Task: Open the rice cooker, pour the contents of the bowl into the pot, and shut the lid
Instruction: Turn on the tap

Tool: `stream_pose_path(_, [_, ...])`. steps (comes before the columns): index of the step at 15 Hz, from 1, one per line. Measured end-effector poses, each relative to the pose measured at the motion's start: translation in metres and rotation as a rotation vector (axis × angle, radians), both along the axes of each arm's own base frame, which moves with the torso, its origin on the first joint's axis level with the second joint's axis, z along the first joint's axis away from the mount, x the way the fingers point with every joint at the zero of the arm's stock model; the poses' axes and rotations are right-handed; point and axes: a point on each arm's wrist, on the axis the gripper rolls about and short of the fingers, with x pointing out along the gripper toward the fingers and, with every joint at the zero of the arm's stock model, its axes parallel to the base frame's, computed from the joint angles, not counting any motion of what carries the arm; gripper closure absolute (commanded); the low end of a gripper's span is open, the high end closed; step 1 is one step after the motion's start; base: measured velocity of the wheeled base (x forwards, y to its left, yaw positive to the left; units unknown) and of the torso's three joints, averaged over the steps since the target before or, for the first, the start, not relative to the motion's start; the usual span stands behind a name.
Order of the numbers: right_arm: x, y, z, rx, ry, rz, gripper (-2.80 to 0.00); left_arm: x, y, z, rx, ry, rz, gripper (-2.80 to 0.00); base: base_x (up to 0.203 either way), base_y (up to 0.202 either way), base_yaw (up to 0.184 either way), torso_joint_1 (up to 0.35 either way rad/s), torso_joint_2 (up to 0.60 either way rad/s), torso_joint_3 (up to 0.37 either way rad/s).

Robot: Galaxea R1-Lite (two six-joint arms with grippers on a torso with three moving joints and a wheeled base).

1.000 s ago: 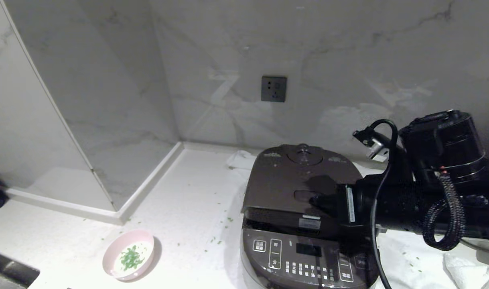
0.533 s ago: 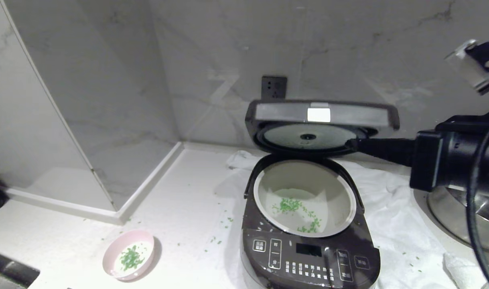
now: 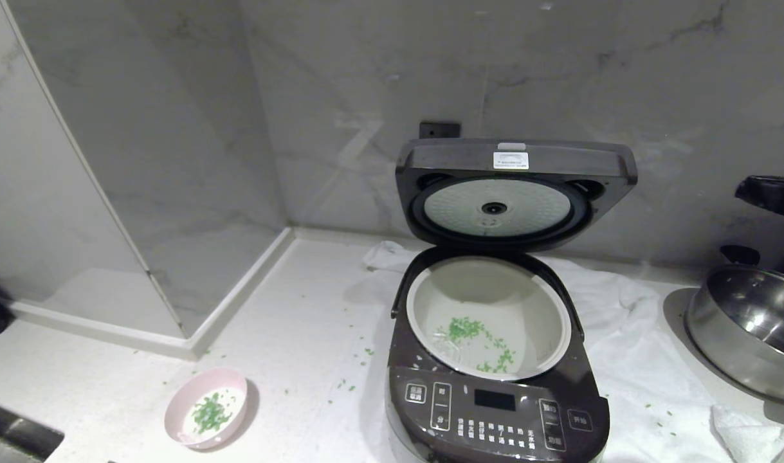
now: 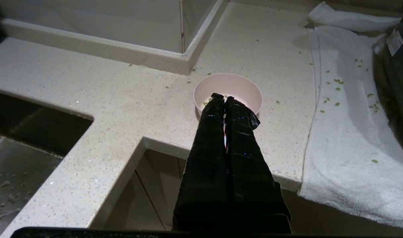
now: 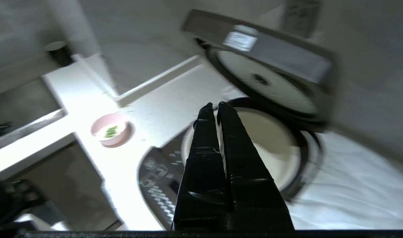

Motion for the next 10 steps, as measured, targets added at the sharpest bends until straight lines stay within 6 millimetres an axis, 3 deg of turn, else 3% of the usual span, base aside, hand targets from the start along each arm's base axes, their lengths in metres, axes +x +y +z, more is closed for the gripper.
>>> stream_pose_path(5, [-0.035, -0.040, -0.019, -0.017, -0.074, -0.309, 0.00, 0.000, 0.000, 0.000, 0.001, 0.000, 0.000, 0.00, 0.000, 0.000, 0.000, 0.000, 0.00, 0.000])
stream_pose_path(10, [-0.060, -0.062, -0.028, -0.033, -0.110, -0.602, 0.00, 0.000, 0.000, 0.000, 0.000, 0.000, 0.000, 0.00, 0.000, 0.000, 0.000, 0.000, 0.00, 0.000])
